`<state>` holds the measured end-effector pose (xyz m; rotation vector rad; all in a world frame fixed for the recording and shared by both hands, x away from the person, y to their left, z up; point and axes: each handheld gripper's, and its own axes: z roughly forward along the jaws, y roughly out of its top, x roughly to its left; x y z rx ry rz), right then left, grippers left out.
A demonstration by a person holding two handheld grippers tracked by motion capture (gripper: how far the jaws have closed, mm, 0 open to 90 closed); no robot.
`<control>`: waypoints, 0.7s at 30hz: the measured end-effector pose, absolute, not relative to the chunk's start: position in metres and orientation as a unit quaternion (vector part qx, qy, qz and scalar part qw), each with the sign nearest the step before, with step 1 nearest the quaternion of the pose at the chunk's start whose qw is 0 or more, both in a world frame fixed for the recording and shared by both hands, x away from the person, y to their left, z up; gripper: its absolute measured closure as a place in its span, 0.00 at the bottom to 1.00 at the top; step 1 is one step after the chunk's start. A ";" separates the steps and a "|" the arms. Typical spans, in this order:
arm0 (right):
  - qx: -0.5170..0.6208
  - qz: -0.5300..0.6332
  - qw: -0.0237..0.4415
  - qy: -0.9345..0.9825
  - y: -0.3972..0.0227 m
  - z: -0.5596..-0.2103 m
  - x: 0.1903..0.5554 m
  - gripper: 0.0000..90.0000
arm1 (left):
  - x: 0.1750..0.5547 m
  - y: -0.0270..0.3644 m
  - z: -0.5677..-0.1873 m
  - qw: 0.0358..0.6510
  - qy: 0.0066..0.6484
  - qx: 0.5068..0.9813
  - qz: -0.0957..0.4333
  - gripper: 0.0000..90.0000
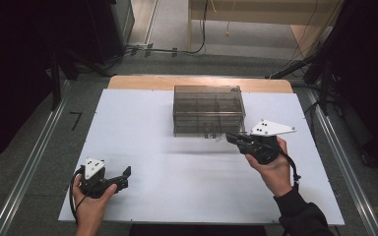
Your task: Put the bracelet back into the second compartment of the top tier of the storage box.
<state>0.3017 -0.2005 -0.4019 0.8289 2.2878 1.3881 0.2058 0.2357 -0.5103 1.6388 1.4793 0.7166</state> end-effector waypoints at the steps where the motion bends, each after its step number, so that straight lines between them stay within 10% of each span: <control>1: 0.292 0.489 0.170 0.804 -0.199 -0.401 0.303 0.93 | 0.206 0.236 -0.510 0.399 0.584 0.647 0.283 0.05; 21: 0.306 0.518 0.180 0.778 -0.198 -0.392 0.317 0.93 | 0.206 0.236 -0.511 0.400 0.585 0.647 0.282 0.05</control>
